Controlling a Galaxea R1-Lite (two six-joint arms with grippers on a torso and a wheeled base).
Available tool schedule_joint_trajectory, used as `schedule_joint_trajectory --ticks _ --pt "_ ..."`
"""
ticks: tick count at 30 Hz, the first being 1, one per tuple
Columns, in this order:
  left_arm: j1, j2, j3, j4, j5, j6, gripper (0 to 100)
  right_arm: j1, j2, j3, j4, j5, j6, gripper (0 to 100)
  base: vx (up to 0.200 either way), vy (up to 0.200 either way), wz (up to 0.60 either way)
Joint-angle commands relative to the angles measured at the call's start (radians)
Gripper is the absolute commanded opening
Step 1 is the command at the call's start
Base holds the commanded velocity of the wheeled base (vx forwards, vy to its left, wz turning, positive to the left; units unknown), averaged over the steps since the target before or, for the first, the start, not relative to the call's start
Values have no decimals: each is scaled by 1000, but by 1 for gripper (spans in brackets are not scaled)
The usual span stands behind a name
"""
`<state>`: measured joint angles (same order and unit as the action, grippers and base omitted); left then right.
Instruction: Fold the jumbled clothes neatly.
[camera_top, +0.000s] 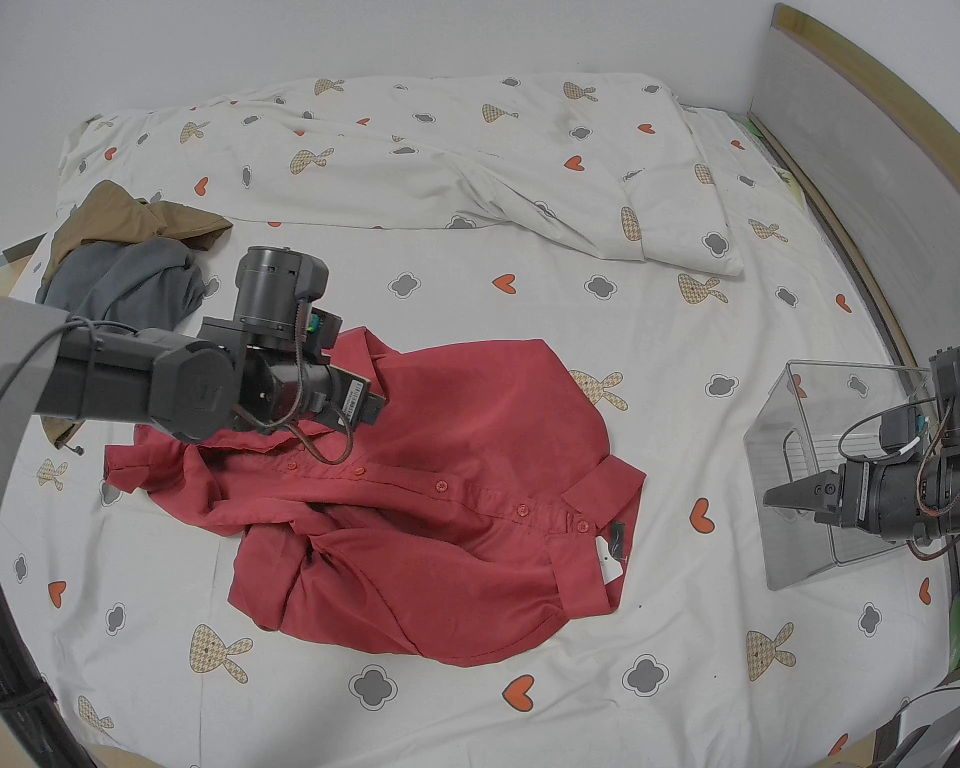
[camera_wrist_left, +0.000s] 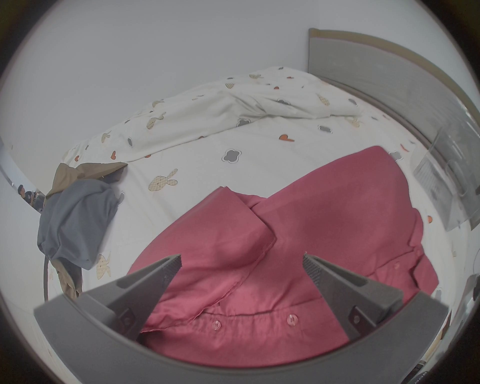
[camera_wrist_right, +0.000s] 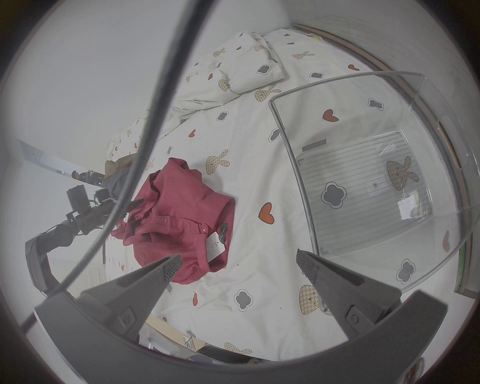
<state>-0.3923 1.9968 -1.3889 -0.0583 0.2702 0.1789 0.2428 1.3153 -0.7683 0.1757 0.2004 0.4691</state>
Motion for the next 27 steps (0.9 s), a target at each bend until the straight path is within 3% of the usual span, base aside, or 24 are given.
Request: schedule_joint_trajectory --ticks 1,21,27 --pt "-3 109 -61 0 37 14 100 1 -1 1 1 1 0 100 0 0 0" --pt "18 197 -180 -2 50 24 100 3 -1 1 1 1 0 100 0 0 0" --pt "20 217 -209 -2 87 25 100 3 -1 1 1 1 0 100 0 0 0"
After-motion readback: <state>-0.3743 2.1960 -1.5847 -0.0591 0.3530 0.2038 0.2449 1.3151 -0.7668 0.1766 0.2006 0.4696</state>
